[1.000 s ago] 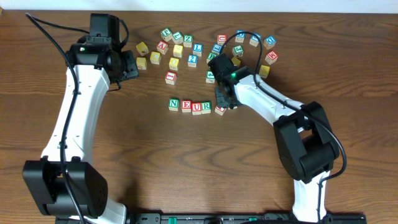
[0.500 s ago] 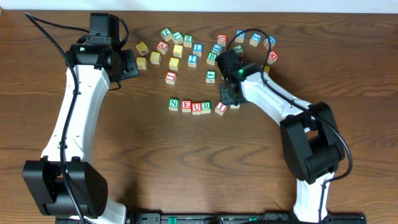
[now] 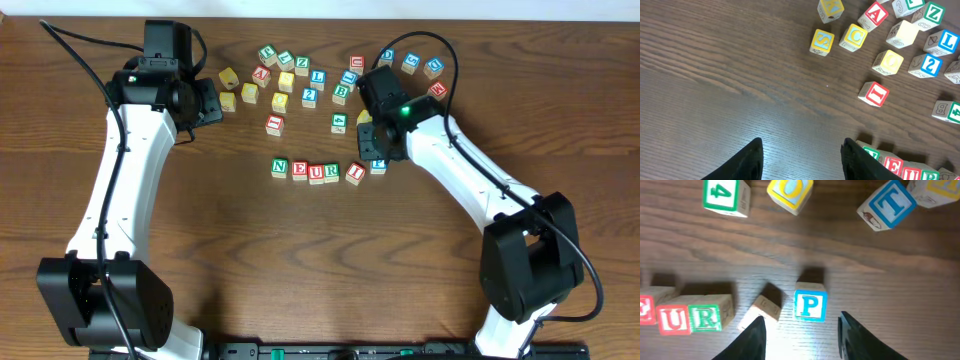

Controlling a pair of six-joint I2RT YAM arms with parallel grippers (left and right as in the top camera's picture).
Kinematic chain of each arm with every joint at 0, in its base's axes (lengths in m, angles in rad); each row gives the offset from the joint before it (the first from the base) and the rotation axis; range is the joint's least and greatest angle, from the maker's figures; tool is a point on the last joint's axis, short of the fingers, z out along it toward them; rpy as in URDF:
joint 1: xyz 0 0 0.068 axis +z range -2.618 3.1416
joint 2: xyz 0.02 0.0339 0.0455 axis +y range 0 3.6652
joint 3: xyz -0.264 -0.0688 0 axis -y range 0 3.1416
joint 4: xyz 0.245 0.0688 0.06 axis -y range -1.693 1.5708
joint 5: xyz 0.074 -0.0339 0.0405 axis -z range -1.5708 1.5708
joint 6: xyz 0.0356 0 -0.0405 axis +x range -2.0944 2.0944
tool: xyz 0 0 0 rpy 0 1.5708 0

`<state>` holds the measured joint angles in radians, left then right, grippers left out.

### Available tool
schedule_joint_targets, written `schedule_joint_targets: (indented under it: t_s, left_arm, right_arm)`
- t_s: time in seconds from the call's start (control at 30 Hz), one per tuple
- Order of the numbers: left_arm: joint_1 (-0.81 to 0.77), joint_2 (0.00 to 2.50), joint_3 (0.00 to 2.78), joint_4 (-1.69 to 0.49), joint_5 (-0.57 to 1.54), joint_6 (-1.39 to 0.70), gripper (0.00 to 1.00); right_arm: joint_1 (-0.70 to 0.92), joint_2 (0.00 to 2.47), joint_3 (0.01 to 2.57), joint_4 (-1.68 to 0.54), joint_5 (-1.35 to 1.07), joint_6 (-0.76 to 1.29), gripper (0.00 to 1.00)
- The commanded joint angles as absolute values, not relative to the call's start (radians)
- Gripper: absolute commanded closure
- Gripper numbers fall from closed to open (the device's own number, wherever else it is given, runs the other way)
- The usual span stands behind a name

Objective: Spell out NEURIPS

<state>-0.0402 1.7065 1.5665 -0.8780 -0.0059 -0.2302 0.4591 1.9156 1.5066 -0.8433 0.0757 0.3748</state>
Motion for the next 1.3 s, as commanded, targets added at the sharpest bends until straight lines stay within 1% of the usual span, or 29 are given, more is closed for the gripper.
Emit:
schedule_joint_targets:
  t_s: [0.0,0.17,0.4,0.57,0.9,1.07,1.27]
  left_arm:
    - [-0.038,1.717,1.573,-0.877,-0.011,-0.214,0.50]
    - [-0.038,1.717,1.573,-0.877,-0.011,-0.214,0.50]
    - [-0.038,1.717,1.573,-0.878,-0.011,-0.214,0.50]
    - [-0.038,1.717,1.573,-0.878,-0.011,-0.214,0.50]
    - [-0.038,1.717,1.573,-0.878,-0.011,-0.214,0.50]
    - [-0.038,1.717,1.573,-0.878,-0.011,-0.214,0.50]
    - [-0.038,1.717,1.573,-0.878,-0.011,-0.214,0.50]
  right_arm:
    - [0.426,1.889,1.599,-0.872,-0.023,0.376,0.58]
    - [0.419,1.889,1.649,-0.891,-0.040,0.362,0.59]
    - [0.416,1.889,1.697,-0.918,-0.041,0.362,0.58]
    - [0.405,1.889,1.733,-0.958,-0.041,0.362,0.55]
    - [0.328,1.889,1.764,-1.023,-0.045,0.355,0.51]
    - [0.297,1.889,1.765,-1.044,-0.072,0.342,0.45]
    - [0.270,1.889,1.765,-1.055,-0.133,0.343,0.42]
